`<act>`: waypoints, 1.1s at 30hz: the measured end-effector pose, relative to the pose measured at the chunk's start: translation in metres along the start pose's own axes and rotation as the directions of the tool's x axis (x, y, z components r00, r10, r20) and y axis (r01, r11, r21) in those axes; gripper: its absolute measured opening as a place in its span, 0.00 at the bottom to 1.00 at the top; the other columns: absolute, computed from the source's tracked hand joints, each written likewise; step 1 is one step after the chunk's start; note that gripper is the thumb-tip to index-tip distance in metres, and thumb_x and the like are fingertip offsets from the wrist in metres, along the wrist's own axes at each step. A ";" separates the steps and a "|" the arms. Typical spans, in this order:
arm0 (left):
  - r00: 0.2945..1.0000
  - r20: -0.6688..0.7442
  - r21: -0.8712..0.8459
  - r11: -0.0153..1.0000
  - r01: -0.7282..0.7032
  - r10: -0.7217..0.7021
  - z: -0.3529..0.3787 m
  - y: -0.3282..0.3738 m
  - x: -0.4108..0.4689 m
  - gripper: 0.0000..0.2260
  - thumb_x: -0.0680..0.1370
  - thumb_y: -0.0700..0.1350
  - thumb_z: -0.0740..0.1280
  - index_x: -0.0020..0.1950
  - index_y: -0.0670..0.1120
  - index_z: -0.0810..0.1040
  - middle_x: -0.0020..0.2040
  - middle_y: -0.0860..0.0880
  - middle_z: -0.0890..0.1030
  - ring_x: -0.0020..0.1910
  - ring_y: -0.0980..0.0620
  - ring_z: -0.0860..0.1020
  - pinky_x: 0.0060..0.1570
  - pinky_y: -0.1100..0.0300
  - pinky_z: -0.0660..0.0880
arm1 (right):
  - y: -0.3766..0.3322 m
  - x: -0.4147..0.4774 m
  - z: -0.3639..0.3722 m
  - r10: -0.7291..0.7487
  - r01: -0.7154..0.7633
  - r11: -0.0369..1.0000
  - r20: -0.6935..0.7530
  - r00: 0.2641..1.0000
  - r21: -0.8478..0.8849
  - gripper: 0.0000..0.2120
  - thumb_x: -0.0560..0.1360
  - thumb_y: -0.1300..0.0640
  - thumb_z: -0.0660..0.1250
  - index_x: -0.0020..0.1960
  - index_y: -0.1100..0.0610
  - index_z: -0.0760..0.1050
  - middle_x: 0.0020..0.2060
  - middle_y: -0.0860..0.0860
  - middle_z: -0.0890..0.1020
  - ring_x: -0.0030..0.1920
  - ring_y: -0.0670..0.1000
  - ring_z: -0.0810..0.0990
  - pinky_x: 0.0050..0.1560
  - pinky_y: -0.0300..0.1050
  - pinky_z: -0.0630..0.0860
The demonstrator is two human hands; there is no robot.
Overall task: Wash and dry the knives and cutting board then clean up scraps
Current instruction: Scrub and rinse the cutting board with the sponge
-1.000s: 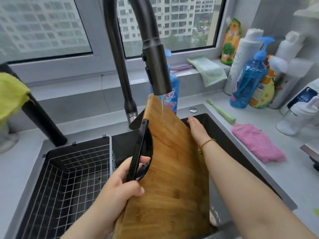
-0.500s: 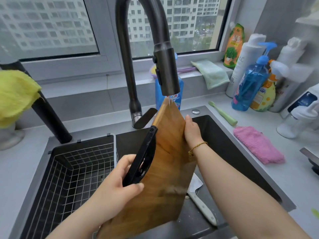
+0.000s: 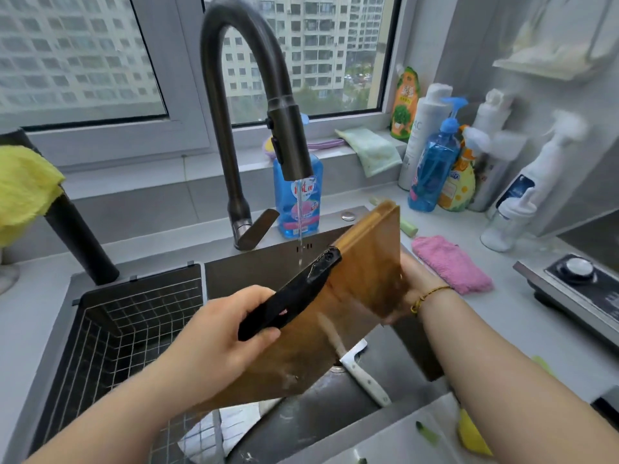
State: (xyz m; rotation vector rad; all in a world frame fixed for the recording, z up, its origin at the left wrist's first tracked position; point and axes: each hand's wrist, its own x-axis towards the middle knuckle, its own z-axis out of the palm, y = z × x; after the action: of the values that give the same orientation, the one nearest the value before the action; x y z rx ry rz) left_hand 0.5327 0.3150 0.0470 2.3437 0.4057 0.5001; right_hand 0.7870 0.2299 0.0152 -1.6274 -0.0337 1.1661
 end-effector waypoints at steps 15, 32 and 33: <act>0.984 0.060 0.198 0.968 0.156 -0.170 -0.014 -0.033 0.034 0.19 0.69 0.44 0.71 0.39 0.72 0.76 0.48 0.53 0.83 0.52 0.50 0.79 0.56 0.49 0.73 | 0.071 0.000 -0.016 0.097 -0.029 0.869 -0.113 0.989 0.493 0.12 0.77 0.67 0.52 0.58 0.68 0.67 0.58 0.64 0.72 0.61 0.64 0.73 0.36 0.57 0.80; 0.426 0.143 -0.955 -0.010 0.298 -0.893 0.040 -0.059 0.018 0.11 0.80 0.33 0.49 0.54 0.36 0.70 0.51 0.37 0.75 0.52 0.41 0.74 0.51 0.48 0.72 | 0.109 0.024 0.022 0.140 0.040 0.799 -0.251 0.958 0.600 0.18 0.74 0.73 0.49 0.62 0.64 0.63 0.57 0.63 0.70 0.57 0.63 0.73 0.51 0.54 0.70; 0.422 0.167 -0.966 -0.061 0.253 -0.891 0.042 -0.059 0.016 0.11 0.81 0.36 0.49 0.55 0.37 0.70 0.53 0.37 0.75 0.54 0.40 0.73 0.53 0.47 0.70 | 0.115 0.027 0.023 0.158 0.033 0.803 -0.266 0.951 0.595 0.23 0.73 0.73 0.49 0.68 0.63 0.60 0.59 0.63 0.70 0.55 0.63 0.74 0.48 0.54 0.71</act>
State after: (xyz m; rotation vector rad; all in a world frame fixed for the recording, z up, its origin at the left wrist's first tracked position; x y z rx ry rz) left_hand 0.5575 0.3397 -0.0182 0.5225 1.0841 0.6595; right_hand 0.7269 0.2132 -0.0872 -1.2205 0.5449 0.8388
